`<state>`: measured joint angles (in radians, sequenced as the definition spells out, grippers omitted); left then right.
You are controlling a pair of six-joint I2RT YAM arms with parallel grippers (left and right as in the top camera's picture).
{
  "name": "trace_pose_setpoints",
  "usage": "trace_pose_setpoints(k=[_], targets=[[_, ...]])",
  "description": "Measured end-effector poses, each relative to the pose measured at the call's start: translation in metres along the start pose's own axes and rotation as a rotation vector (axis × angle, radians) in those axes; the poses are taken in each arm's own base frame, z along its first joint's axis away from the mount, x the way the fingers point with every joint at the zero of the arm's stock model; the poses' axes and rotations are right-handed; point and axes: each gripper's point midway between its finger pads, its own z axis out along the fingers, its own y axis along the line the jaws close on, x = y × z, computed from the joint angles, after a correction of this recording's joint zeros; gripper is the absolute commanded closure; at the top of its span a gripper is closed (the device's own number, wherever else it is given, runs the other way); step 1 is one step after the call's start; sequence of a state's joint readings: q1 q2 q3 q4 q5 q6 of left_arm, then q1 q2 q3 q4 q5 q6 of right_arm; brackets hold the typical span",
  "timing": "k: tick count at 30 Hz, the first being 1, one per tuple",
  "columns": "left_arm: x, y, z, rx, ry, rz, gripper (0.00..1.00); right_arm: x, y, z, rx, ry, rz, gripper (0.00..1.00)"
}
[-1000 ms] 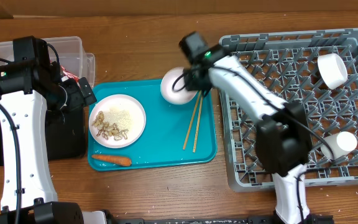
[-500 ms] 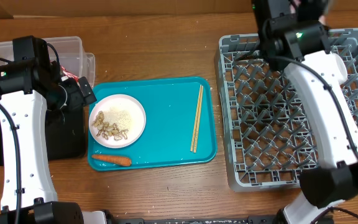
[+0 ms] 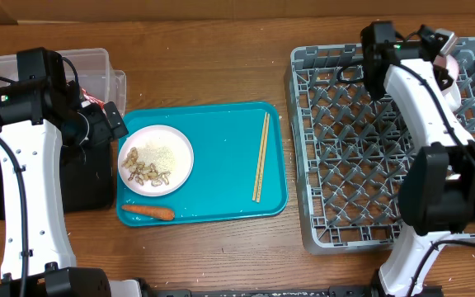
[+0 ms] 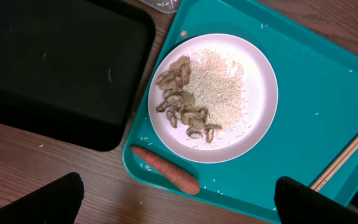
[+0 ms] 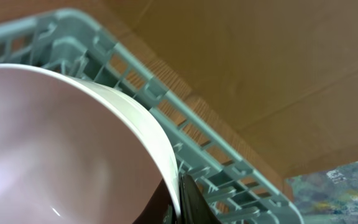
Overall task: Sort waste into correct bins and load items into the dishwasher
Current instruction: 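Carry the pink-lined bowl into the rack and release it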
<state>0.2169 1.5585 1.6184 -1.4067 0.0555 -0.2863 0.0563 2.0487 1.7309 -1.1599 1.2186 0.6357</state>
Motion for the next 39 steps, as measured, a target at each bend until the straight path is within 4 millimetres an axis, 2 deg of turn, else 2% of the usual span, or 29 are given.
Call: trace_pose_setpoints(k=[4,12,18,21,28,34,39], targets=[[0.000,-0.001,0.000,0.004,0.000,0.000,0.00,0.015,0.019,0.004,-0.004,0.020,-0.054,0.96],[0.000,-0.001,0.000,0.005,0.000,0.000,0.00,0.019,0.019,-0.002,0.014,0.005,-0.072,0.95],[0.000,-0.001,0.000,0.008,0.000,0.000,0.00,0.030,0.027,-0.014,-0.030,0.033,-0.127,0.86],[0.000,-0.001,0.000,0.008,0.001,0.000,0.00,0.041,0.034,-0.019,-0.080,0.086,-0.147,0.80],[0.000,-0.002,0.000,0.009,-0.001,0.000,0.00,0.090,0.061,-0.027,-0.233,0.312,-0.214,0.76],[-0.001,-0.002,0.000,0.009,-0.002,0.000,0.00,0.113,0.064,-0.041,-0.299,0.426,-0.263,0.71],[-0.001,-0.002,0.000,0.010,-0.002,0.000,0.00,0.114,0.059,-0.057,-0.333,0.436,-0.287,0.51]])
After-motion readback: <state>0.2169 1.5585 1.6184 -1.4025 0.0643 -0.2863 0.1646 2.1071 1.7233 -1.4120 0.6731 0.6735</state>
